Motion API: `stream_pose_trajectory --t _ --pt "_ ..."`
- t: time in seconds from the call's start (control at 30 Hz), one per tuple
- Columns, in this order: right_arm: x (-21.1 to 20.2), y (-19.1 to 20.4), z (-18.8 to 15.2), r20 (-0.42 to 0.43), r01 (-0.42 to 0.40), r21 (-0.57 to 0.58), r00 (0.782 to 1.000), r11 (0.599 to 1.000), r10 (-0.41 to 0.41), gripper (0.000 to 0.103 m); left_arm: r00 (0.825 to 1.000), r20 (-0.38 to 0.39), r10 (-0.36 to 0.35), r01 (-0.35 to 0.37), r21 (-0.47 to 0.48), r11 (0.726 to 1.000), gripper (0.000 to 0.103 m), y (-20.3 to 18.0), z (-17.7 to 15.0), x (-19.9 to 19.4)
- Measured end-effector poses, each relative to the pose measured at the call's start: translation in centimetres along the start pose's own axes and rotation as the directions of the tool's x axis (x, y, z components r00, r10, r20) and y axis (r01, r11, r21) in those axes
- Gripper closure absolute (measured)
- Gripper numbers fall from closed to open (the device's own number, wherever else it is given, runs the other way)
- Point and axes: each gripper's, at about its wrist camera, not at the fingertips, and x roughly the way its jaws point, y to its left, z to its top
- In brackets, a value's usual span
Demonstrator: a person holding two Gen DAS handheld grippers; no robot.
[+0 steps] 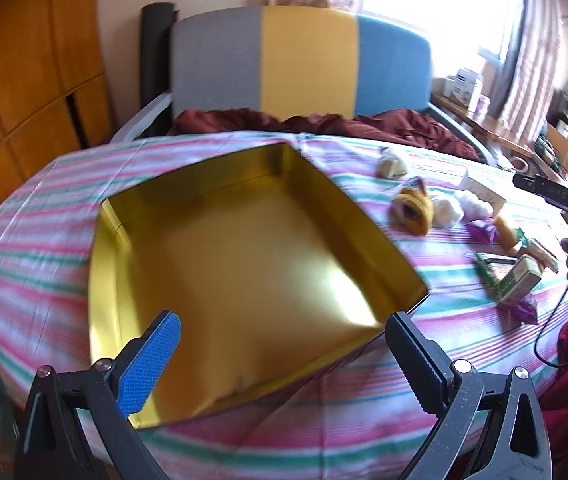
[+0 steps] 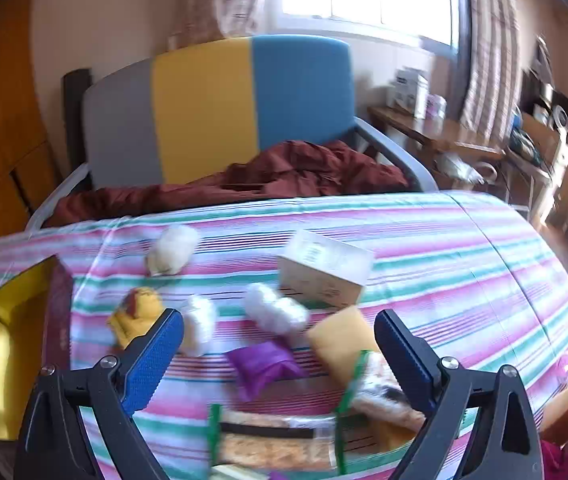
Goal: Organize objects
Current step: 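Grasp the yellow knitted sock bundle with the left gripper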
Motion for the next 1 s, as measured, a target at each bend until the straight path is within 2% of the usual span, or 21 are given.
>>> stream_pose_trajectory --t 0.1,0.23,0.37,0.67,0.93,1.0 --pt "1.0 -2.9 -0.1 -0.027 0.006 0.123 1.0 0.992 -0.003 0.005 1.0 0.005 -0.016 0.016 0.043 0.999 0.0 -1.8 1.6 0.7" --pt "0.8 -5.1 0.0 -0.027 -0.04 0.254 0.998 0.966 0.048 0.005 0.999 -0.002 -0.049 0.049 0.112 0.992 0.0 -4.9 4.1 2.4" --pt "0.8 -5.7 0.0 -0.03 -0.069 0.288 0.996 0.955 0.081 0.005 0.997 -0.025 -0.077 0.08 0.173 0.982 0.008 -8.1 6.5 4.8" --pt "1.1 -5.5 0.1 -0.042 -0.124 0.283 0.989 0.951 0.141 0.005 0.99 -0.114 -0.086 0.113 0.254 0.961 0.011 -13.9 10.4 12.1" --pt "1.4 -5.9 0.0 -0.058 -0.15 0.313 0.983 0.938 0.176 0.005 0.972 -0.222 -0.071 0.126 0.246 0.961 0.018 -16.7 11.8 18.8" --pt "1.5 -5.8 0.0 -0.061 -0.151 0.31 0.982 0.939 0.178 0.005 0.966 -0.251 -0.06 0.121 0.237 0.964 0.024 -16.8 12.0 20.4"
